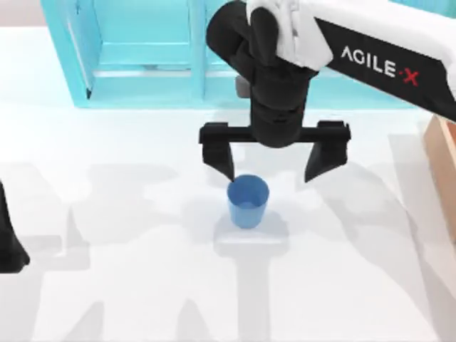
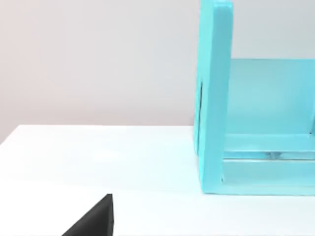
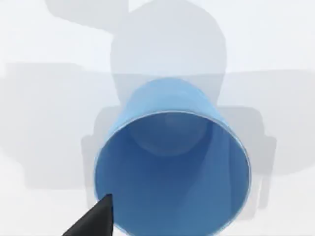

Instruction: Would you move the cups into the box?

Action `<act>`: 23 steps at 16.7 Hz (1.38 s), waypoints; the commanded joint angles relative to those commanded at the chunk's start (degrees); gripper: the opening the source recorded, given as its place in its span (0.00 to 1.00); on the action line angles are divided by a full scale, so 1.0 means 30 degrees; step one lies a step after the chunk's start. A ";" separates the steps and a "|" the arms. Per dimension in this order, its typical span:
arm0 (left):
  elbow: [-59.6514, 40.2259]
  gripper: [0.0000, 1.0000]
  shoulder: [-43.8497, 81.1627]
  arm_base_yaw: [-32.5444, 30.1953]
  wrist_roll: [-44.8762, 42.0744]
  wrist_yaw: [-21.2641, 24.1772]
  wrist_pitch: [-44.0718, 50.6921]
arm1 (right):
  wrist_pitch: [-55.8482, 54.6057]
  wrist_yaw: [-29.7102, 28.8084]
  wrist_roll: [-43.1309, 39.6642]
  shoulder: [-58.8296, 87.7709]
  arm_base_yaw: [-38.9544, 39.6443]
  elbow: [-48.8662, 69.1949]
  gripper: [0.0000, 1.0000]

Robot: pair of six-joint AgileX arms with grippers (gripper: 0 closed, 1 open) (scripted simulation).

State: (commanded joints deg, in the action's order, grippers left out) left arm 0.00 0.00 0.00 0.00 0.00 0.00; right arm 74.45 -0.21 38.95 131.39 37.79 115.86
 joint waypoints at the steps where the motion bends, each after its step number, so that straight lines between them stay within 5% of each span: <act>1: 0.0000 1.00 0.0000 0.0000 0.0000 0.0000 0.0000 | -0.0786 -0.0001 0.0012 0.0064 0.0011 -0.0719 1.00; 11: 0.0000 1.00 0.0000 0.0000 0.0000 0.0000 0.0000 | -0.3960 -0.0004 0.0097 0.0364 0.0090 -0.3595 1.00; 23: 0.0000 1.00 0.0000 0.0000 0.0000 0.0000 0.0000 | -0.3960 -0.0004 0.0097 0.0364 0.0090 -0.3595 0.10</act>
State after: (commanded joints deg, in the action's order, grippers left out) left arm 0.00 0.00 0.00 0.00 0.00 0.00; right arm 62.57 -0.23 39.24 132.48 38.06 105.07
